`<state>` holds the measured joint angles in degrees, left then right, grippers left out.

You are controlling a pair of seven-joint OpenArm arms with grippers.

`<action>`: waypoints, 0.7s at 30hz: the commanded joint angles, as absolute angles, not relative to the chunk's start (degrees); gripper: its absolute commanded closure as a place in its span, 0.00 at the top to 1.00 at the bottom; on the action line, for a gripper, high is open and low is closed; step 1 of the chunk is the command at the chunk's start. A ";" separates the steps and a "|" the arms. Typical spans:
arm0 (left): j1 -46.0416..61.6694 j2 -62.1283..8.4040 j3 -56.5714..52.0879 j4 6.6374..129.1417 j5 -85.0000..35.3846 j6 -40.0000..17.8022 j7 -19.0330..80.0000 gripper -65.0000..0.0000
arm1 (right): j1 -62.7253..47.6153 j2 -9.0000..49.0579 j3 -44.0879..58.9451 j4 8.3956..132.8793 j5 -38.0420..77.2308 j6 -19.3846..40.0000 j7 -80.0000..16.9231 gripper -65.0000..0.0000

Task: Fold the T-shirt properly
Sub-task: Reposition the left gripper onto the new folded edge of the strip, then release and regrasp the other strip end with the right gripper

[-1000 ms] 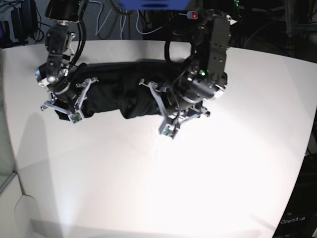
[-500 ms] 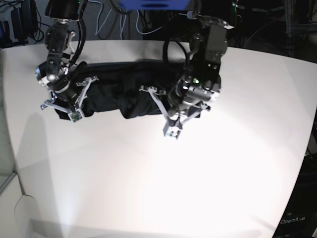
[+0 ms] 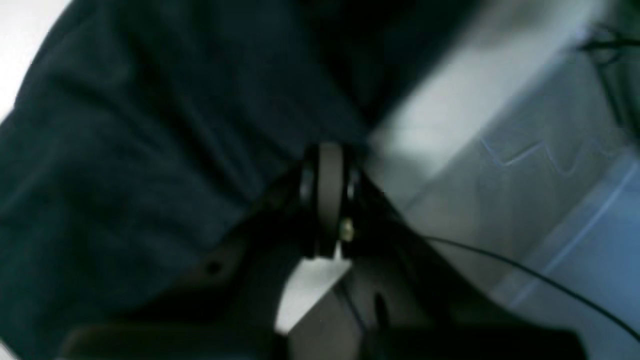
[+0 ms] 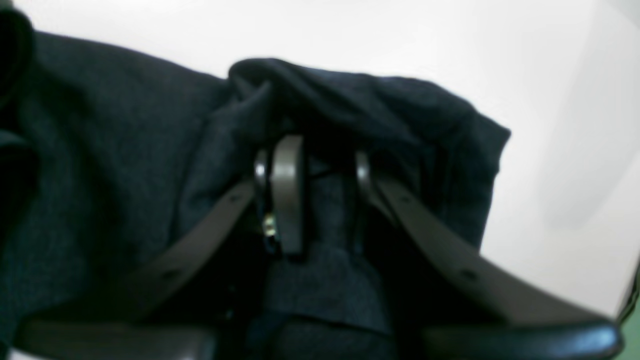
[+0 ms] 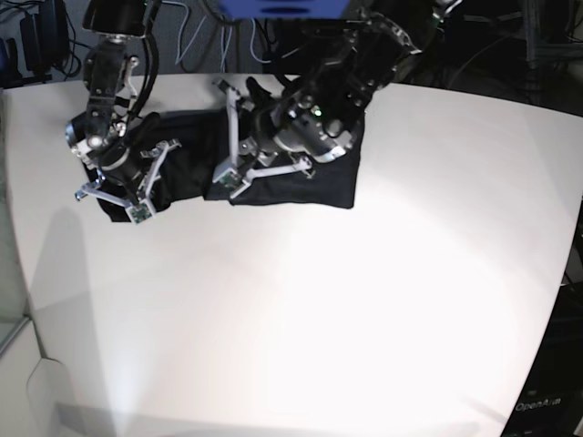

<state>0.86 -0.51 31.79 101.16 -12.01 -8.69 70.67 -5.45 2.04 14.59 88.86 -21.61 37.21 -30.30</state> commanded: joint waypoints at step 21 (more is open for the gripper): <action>3.65 -6.55 10.24 100.70 -12.09 -8.57 69.32 0.00 | -5.67 2.42 14.64 89.01 -22.20 37.49 -32.22 0.18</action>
